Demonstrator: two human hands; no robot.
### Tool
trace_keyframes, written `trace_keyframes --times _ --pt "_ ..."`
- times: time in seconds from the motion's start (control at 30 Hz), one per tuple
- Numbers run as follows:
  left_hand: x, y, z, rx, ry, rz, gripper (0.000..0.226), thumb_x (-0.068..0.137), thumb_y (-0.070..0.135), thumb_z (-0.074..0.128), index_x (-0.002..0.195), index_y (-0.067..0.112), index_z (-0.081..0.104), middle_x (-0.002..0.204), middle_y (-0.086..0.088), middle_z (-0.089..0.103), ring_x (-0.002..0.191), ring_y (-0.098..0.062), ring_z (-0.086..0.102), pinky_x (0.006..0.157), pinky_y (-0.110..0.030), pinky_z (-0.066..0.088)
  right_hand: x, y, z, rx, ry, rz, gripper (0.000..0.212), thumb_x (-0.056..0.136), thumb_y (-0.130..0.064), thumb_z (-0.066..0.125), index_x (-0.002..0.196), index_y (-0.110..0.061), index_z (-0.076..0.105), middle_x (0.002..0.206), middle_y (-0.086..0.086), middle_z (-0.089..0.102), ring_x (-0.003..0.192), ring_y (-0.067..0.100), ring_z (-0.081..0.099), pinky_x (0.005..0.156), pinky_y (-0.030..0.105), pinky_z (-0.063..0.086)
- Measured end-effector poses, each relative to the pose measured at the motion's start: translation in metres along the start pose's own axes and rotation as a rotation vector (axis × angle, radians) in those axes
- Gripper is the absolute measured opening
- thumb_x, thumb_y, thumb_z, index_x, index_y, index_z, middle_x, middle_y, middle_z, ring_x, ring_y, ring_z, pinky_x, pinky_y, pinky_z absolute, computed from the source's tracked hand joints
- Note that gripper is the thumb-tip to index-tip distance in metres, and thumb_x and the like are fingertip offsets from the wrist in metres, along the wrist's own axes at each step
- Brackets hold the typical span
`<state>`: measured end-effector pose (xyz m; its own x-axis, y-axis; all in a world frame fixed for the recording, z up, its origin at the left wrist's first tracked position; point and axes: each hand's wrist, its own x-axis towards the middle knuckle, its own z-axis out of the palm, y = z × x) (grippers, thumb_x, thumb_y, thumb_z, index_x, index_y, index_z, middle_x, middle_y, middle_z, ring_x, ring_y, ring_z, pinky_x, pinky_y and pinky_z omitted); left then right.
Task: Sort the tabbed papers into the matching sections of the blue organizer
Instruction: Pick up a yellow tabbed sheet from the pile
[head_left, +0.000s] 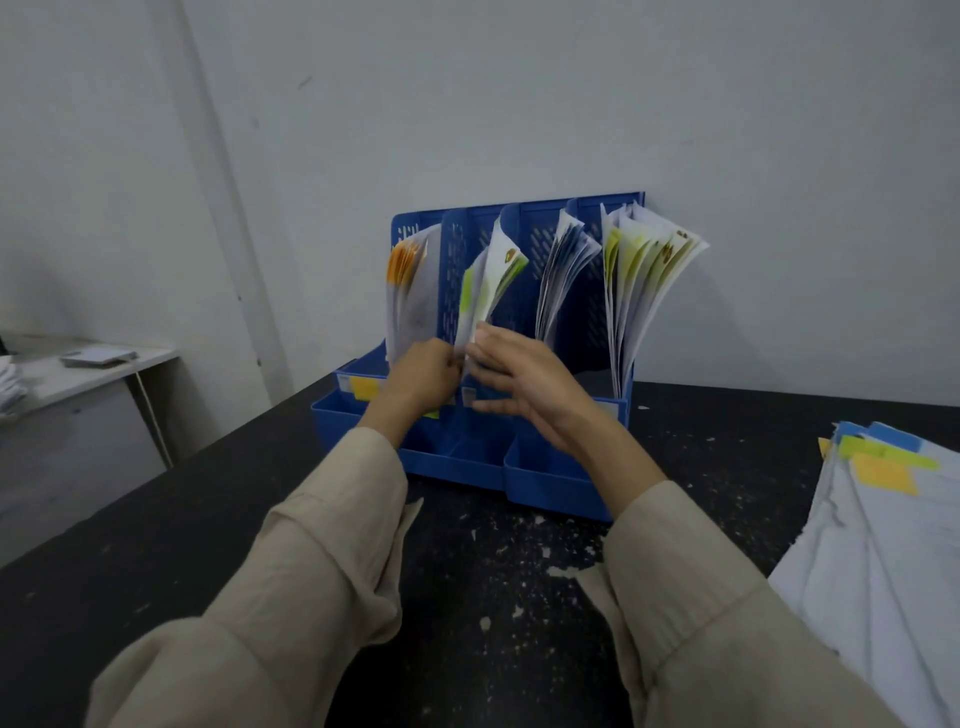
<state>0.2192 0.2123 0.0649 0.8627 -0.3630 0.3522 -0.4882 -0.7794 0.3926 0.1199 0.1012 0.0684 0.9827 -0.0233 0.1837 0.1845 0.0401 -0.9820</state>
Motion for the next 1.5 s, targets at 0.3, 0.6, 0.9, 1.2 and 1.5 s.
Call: trace_keyframes --times 0.3,0.6,0.9,1.2,1.5 --pt "-0.006 0.003 -0.016 -0.432 0.050 -0.005 0.021 0.090 0.011 0.045 0.081 -0.002 0.058 0.070 -0.007 0.053 0.068 -0.019 0.047 0.065 -0.033 0.036 -0.005 -0.009 -0.005 -0.062 0.020 -0.032 0.037 0.099 -0.030 0.045 0.134 -0.018 0.046 0.129 0.005 0.057 0.116 0.022 0.055 0.087 0.037 0.051" --pt "-0.024 0.010 -0.011 -0.758 0.146 0.017 0.021 0.090 0.012 0.046 0.086 0.020 0.065 0.083 0.002 0.063 0.086 -0.020 0.058 0.077 -0.035 0.046 0.001 -0.006 -0.008 -0.224 0.124 -0.098 0.046 0.098 -0.033 0.045 0.143 -0.022 0.036 0.142 -0.001 0.044 0.123 0.020 0.049 0.095 0.039 0.049" --pt "-0.039 0.044 -0.030 -0.418 0.800 0.157 0.023 0.087 0.007 0.049 0.105 0.008 0.062 0.103 -0.003 0.065 0.080 -0.007 0.054 0.067 -0.006 0.041 -0.014 -0.031 -0.026 -0.442 0.003 -0.114 0.025 0.098 -0.025 0.048 0.114 -0.013 0.062 0.103 0.006 0.068 0.087 0.018 0.066 0.072 0.031 0.054" --pt "-0.067 0.119 -0.003 -0.379 0.602 0.639 0.019 0.086 0.008 0.048 0.096 0.009 0.065 0.088 -0.001 0.064 0.069 -0.014 0.057 0.059 -0.028 0.046 -0.078 -0.075 -0.087 -0.743 0.047 0.063 0.022 0.098 -0.017 0.046 0.088 -0.008 0.063 0.074 0.006 0.067 0.062 0.015 0.064 0.060 0.025 0.055" --pt "-0.106 0.157 0.070 -0.308 -0.037 0.795 0.027 0.092 0.025 0.048 0.117 0.022 0.060 0.114 0.005 0.060 0.094 -0.014 0.058 0.078 -0.040 0.051 -0.173 -0.063 -0.192 -0.944 0.472 0.422 0.021 0.093 -0.022 0.056 0.097 -0.003 0.064 0.084 0.008 0.069 0.067 0.016 0.064 0.057 0.024 0.051"
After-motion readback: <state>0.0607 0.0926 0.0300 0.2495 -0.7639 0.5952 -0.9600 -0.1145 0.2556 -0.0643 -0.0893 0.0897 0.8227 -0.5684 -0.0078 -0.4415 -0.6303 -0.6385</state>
